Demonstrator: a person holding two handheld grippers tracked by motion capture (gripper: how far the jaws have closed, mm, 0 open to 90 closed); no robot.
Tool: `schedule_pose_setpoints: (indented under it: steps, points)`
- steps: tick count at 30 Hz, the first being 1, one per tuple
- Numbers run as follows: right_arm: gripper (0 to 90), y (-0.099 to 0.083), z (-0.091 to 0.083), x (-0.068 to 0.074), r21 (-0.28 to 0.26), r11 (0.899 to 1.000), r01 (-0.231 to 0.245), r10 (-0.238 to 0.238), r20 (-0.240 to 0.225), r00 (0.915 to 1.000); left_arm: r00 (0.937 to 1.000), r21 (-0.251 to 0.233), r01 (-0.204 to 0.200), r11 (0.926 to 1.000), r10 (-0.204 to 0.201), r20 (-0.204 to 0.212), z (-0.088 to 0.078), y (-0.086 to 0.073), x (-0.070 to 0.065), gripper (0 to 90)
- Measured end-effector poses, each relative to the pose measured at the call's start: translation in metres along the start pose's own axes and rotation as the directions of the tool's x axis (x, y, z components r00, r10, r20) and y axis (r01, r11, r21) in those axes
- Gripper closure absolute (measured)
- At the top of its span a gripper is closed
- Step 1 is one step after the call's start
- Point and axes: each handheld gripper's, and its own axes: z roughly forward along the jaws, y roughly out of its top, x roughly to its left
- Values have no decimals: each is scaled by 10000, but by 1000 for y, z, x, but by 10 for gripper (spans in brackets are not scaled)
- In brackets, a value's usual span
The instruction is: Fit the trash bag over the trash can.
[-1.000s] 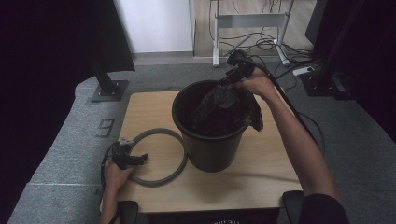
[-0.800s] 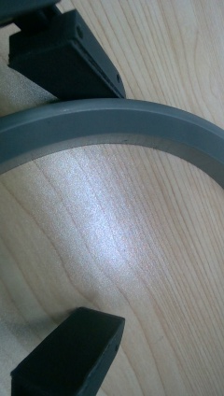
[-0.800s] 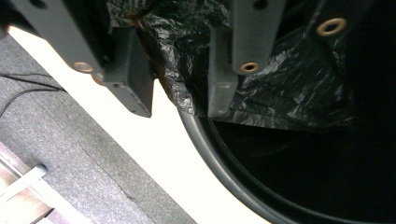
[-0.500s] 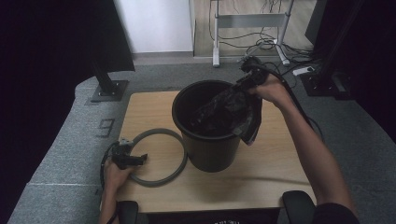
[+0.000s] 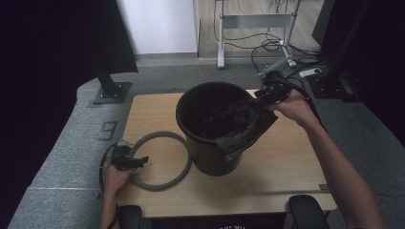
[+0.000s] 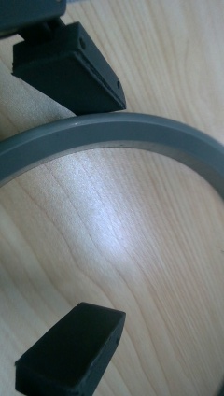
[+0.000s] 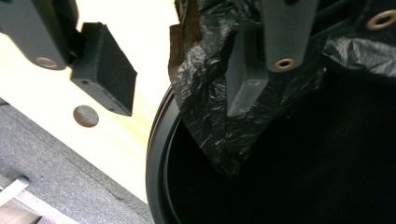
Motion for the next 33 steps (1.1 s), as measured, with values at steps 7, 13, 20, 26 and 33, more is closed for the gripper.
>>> schedule_pose_setpoints:
  steps: [7, 13, 20, 26, 33]
  points:
    - [336, -13, -10, 13, -188, 9991, -370, 369, -44, 9993, 9994, -68, -280, 9996, 282, 215, -16, 10, -6, 7]
    - [272, -19, -19, 26, -369, 9987, -338, 350, 321, 9989, 9956, -152, -611, 9980, 620, 702, -29, 24, -16, 29]
    - [239, -29, -24, 43, -679, 9969, -386, 409, 327, 9986, 9808, -360, -1256, 9914, 1296, 1455, -46, 45, -34, 57]
    - [233, -32, -26, 58, -821, 9964, -224, 256, 382, 9989, 9670, -645, -1644, 9843, 1737, 1866, -66, 65, -47, 58]
    - [249, -32, -29, 62, -1300, 9915, -79, 92, 88, 9999, 9391, -901, -2191, 9715, 2350, 2506, -91, 86, -65, 76]
